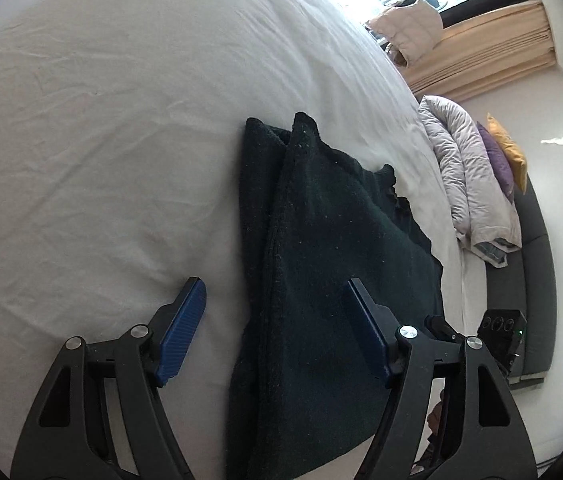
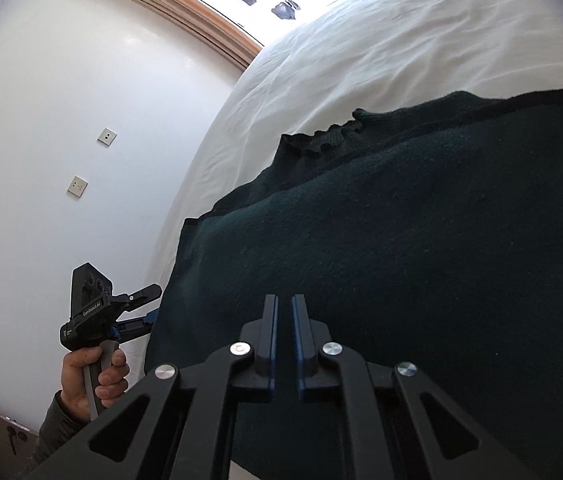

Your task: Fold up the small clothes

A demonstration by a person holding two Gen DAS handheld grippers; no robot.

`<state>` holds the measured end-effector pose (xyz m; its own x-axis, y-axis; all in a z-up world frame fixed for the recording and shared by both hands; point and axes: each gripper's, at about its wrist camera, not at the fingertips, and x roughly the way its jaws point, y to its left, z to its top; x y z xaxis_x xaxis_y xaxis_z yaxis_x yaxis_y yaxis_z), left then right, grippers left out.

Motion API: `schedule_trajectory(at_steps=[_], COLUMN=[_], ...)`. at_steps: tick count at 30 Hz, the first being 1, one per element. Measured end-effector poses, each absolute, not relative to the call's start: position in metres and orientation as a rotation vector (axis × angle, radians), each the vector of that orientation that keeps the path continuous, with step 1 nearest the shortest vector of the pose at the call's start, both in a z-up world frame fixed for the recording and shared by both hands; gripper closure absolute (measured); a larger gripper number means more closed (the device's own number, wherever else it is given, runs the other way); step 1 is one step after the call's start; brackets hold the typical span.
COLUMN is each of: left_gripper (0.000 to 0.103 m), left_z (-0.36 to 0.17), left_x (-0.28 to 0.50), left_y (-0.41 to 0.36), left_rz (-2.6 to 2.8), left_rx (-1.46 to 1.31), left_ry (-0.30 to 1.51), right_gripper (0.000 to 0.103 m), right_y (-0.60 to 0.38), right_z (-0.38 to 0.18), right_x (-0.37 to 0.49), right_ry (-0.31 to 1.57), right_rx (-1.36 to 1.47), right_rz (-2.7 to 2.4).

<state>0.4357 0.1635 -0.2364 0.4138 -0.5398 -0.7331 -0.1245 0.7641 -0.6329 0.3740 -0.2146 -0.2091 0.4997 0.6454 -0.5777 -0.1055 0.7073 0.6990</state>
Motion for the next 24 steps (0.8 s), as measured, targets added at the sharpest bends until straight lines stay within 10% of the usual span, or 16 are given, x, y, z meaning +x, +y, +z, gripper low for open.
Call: schedule_trajectory(at_steps=[7,10,24], left_gripper=[0.036,0.076,0.093], left_z=[-0.245,-0.252,-0.248], left_x=[0.453,0.460,0.456], left_y=[0.148,0.143,0.130], left_rz=[-0.321,-0.327,-0.296], left_rx=[-0.694,-0.720,-0.726], left_ry=[1.164,1.199,1.113], right_gripper=[0.103,0.103,0.103], right_y=[-0.211,-0.215,-0.217], right_z=[-0.228,-0.236,-0.247], right_x=[0.383,0.384,0.390], right_ry=[1.031,1.051,1.083], right_rx=[0.674,0.710,0.714], right_rz=[0.488,0.481,0.476])
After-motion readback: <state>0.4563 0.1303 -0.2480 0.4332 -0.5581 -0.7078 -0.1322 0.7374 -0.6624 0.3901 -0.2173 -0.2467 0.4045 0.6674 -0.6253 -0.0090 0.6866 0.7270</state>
